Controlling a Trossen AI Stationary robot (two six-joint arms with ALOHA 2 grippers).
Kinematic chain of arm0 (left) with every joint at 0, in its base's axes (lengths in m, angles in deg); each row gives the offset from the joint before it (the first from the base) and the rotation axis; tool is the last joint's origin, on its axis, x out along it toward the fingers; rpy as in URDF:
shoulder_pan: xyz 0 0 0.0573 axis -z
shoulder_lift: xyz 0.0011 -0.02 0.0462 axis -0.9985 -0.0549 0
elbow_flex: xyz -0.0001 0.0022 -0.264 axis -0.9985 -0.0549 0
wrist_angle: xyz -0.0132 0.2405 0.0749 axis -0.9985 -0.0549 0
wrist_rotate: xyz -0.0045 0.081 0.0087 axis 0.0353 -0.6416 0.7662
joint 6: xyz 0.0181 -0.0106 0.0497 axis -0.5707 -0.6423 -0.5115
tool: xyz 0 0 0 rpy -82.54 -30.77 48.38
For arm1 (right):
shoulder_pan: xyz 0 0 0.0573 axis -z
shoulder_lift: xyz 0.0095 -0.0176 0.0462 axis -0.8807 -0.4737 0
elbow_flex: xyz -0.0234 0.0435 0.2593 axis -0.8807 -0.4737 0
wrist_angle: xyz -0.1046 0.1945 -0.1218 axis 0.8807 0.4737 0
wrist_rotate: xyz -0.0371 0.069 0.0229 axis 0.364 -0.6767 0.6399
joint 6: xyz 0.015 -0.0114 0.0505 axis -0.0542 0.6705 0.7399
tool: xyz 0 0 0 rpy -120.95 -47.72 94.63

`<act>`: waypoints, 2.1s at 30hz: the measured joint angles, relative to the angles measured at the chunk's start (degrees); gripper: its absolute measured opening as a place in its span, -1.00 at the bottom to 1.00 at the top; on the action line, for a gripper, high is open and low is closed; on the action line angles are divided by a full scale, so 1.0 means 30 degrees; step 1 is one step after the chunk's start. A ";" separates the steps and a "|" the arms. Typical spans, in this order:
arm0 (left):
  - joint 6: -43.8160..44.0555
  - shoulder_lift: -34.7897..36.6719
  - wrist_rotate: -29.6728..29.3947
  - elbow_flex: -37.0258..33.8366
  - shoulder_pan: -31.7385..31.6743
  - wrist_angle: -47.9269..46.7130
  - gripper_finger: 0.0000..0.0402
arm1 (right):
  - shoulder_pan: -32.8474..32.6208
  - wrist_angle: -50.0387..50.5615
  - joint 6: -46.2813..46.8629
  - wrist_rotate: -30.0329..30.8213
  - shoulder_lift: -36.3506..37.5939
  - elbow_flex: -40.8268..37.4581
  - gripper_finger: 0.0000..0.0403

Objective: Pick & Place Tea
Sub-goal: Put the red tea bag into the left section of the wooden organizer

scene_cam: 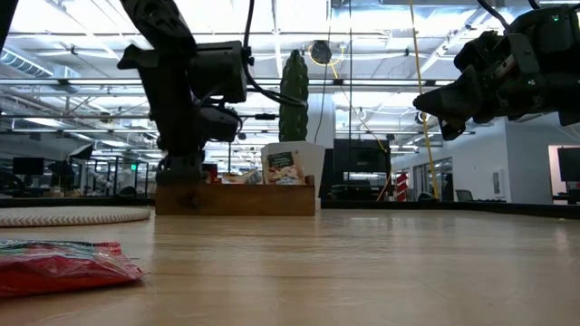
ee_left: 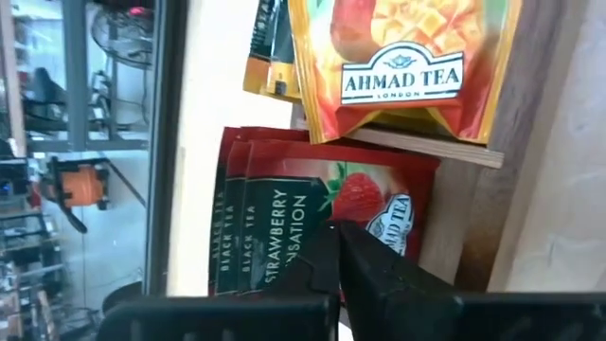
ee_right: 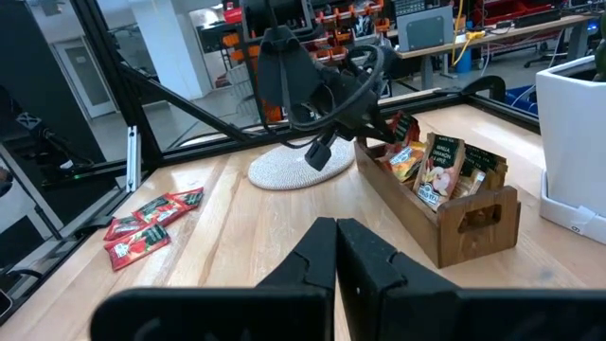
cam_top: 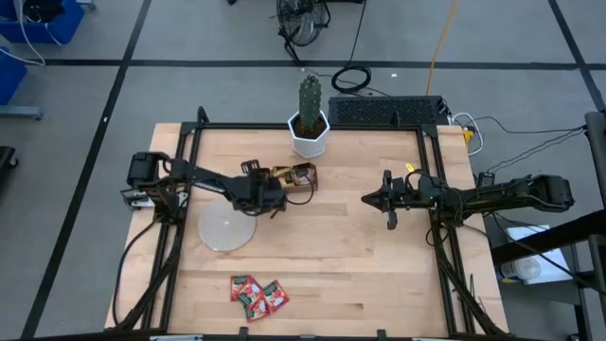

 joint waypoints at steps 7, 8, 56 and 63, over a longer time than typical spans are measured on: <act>0.0648 0.0487 -0.0318 0.0007 0.0770 -0.0429 -0.92 | -0.0002 0.0000 0.0000 0.0000 0.0000 0.0002 -1.00; 0.0992 0.0752 -0.0486 0.0047 0.1044 -0.0520 -0.94 | 0.0004 0.0000 0.0000 -0.0001 0.0000 -0.0006 -1.00; 1.5895 -0.2345 2.2924 0.1042 0.7605 0.7236 0.20 | 0.0000 -0.0138 -0.0071 0.0007 0.0000 0.0009 -1.00; 1.6501 -0.2554 2.3735 0.0969 0.7949 0.8781 0.20 | 0.0005 -0.0149 -0.0072 0.0004 0.0007 -0.0006 -1.00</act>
